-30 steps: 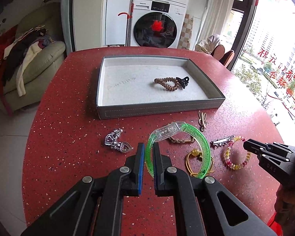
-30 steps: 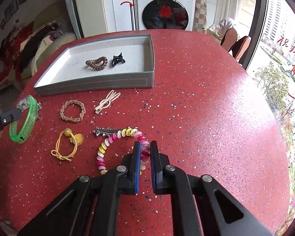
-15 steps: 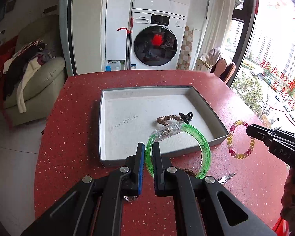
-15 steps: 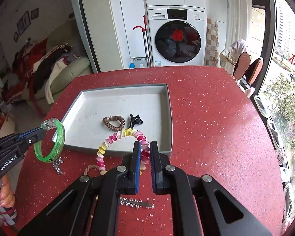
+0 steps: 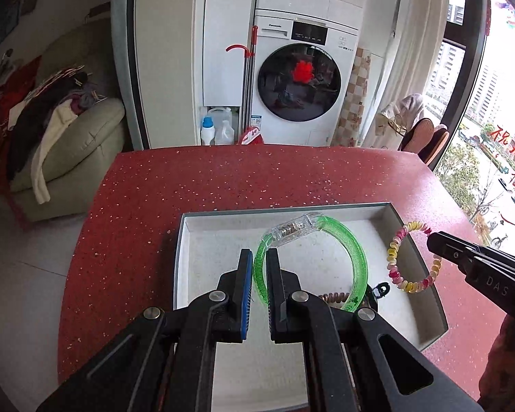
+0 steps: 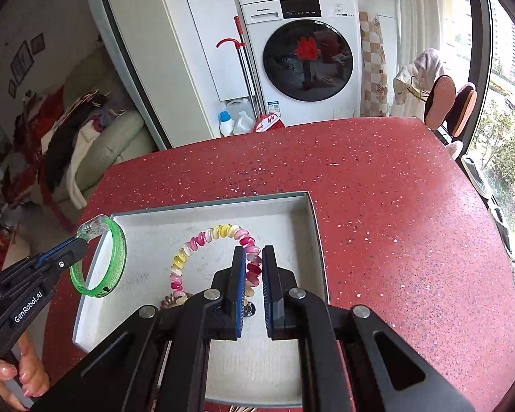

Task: Organize jewelry
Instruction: 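Lower the green bangle into the tray with the left gripper while the right gripper releases the bracelet there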

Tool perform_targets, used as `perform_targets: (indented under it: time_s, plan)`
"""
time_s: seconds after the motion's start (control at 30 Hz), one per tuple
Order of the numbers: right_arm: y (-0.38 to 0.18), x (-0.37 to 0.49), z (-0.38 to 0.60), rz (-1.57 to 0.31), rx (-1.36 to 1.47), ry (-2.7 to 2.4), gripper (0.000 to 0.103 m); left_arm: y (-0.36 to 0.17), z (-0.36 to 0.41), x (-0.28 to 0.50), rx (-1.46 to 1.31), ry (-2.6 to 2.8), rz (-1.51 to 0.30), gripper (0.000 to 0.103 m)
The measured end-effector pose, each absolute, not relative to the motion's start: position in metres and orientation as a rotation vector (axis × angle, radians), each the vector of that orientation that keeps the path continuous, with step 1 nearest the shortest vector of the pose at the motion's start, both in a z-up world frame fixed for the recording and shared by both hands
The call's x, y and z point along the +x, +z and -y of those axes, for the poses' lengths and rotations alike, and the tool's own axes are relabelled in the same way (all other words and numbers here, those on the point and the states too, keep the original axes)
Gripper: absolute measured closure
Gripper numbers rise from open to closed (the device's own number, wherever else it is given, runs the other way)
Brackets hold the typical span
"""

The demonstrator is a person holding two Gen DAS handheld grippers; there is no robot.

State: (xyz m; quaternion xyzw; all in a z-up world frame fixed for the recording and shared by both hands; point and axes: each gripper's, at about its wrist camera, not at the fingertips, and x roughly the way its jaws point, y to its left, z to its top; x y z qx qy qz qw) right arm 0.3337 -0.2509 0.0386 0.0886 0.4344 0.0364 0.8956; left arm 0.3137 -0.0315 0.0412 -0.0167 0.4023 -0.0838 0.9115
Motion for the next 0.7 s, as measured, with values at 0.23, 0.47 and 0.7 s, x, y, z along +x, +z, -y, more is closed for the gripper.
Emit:
perform_targets:
  time_s: [0.23,0.47,0.7]
  plan:
    - [0.003,0.360,0.257,-0.944,0.231,0.048,0.093,-0.002,0.043,0.344,0.034,-0.133,-0.898,0.076]
    - [-0.021,0.364,0.259,-0.984,0.235,0.033,0.093,-0.030,0.055,0.348,0.101,-0.116,-0.937,0.076]
    - [-0.025,0.362,0.255,-0.992,0.189,0.027,0.092,-0.036,0.059,0.351,0.137,-0.078,-0.954,0.076]
